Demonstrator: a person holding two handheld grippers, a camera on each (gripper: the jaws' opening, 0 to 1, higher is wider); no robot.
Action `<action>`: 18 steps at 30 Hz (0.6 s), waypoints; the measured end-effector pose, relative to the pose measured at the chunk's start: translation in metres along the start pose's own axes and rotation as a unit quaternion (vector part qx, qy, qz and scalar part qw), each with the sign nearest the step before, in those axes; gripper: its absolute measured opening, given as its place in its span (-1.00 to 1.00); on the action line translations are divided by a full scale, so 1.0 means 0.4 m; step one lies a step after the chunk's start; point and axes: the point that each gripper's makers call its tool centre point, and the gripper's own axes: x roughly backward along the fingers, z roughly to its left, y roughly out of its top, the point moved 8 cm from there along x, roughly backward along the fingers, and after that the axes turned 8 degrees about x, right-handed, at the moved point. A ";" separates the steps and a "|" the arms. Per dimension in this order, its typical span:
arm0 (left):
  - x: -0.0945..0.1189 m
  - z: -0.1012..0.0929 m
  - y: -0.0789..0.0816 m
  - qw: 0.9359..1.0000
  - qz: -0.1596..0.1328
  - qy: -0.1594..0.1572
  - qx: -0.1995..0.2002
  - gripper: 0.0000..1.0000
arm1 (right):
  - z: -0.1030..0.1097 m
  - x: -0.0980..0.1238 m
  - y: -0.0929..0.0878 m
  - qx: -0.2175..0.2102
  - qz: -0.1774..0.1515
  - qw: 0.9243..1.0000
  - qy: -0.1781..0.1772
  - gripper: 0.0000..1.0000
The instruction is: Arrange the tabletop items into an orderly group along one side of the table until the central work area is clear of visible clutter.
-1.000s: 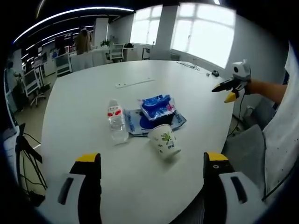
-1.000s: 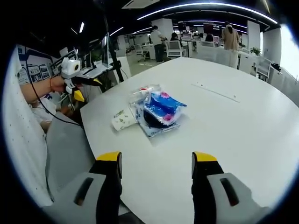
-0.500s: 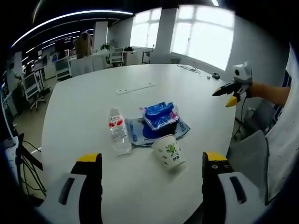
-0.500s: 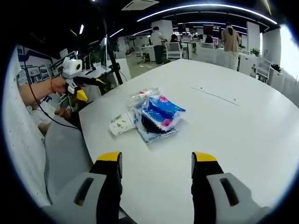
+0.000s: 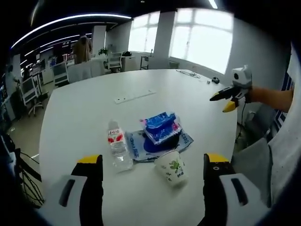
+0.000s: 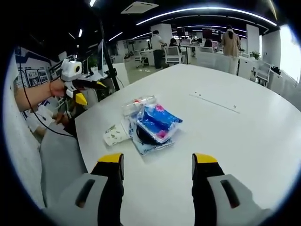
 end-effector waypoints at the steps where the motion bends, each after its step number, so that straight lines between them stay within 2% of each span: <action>1: -0.005 0.001 0.004 1.000 0.000 -0.001 -0.001 0.81 | 0.001 -0.003 0.003 0.000 -0.001 1.000 0.000 0.14; 18: -0.077 0.017 0.059 1.000 -0.018 -0.010 -0.005 0.72 | -0.032 -0.081 0.044 -0.002 -0.010 1.000 -0.003 0.08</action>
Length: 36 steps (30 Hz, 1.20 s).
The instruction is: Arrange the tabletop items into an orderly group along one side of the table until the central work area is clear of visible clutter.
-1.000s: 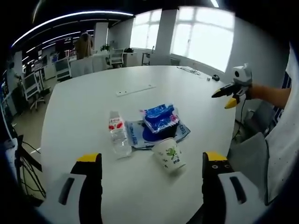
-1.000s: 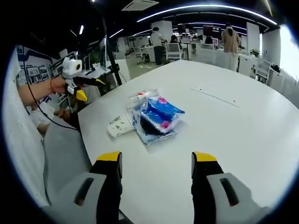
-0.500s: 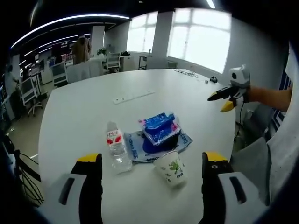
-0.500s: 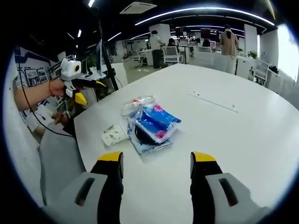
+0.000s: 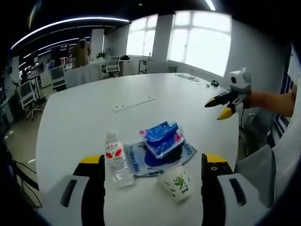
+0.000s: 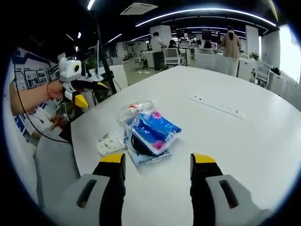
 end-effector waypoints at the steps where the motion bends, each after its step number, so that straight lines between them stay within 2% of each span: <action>1: -0.004 0.001 0.003 1.000 -0.002 0.000 -0.001 0.71 | -0.001 -0.006 0.001 0.000 0.000 1.000 0.000 0.07; 13: -0.066 0.016 0.036 1.000 -0.014 -0.004 -0.002 0.61 | -0.017 -0.074 0.003 -0.007 0.005 1.000 0.005 0.00; 22: -0.121 0.023 0.034 1.000 -0.006 -0.013 -0.001 0.56 | -0.029 -0.130 -0.002 -0.017 0.013 1.000 0.006 -0.03; 36: -0.201 0.037 0.018 1.000 0.023 -0.002 -0.015 0.39 | -0.050 -0.194 -0.027 -0.041 0.031 0.999 -0.012 -0.10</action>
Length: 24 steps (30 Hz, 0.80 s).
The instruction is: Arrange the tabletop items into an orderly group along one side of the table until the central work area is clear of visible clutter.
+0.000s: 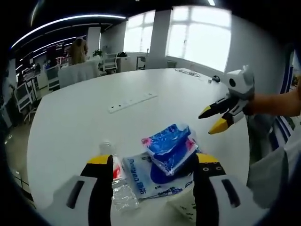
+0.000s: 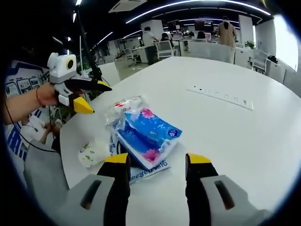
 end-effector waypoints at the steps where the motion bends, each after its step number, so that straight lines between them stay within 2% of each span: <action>1: -0.005 0.000 -0.002 1.000 0.002 0.000 0.000 0.35 | -0.002 -0.004 -0.003 -0.003 0.002 1.000 -0.002 -0.10; 9: -0.049 -0.004 -0.015 1.000 0.006 -0.007 0.007 0.04 | 0.000 -0.030 -0.011 -0.006 0.012 1.000 -0.005 -0.16; 24: -0.104 -0.001 -0.045 0.999 0.037 -0.006 0.011 -0.19 | -0.003 -0.066 -0.020 -0.010 0.023 1.000 -0.008 -0.30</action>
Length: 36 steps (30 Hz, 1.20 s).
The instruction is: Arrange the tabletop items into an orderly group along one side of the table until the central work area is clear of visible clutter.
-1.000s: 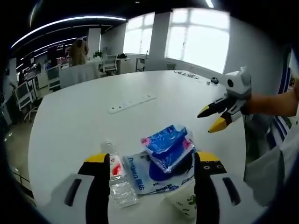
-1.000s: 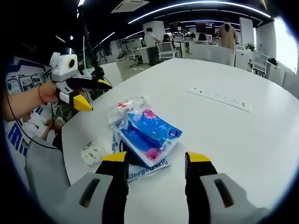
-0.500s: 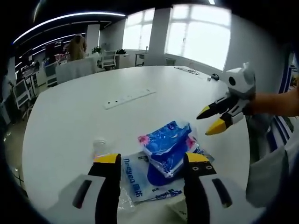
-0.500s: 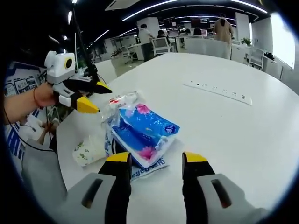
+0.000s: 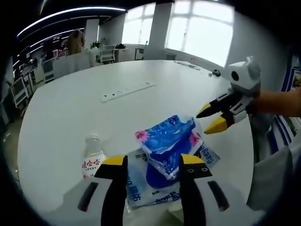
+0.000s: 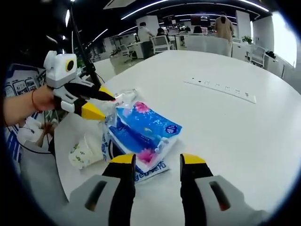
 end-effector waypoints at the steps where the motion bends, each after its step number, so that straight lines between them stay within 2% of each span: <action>1: -0.003 0.000 -0.002 1.000 0.002 0.000 -0.001 -0.21 | 0.003 -0.002 -0.002 0.001 0.004 1.000 -0.002 -0.31; 11: -0.035 -0.003 -0.021 1.000 0.014 -0.011 0.009 -0.38 | 0.004 -0.018 -0.009 -0.004 0.013 1.000 -0.005 -0.40; 21: -0.046 -0.002 -0.035 0.999 0.025 -0.013 0.016 -0.58 | 0.004 -0.028 -0.011 -0.013 0.017 1.000 -0.008 -0.54; 36: -0.062 0.001 -0.043 0.999 0.034 -0.014 0.016 -0.70 | 0.003 -0.036 -0.017 -0.015 0.022 1.000 -0.009 -0.78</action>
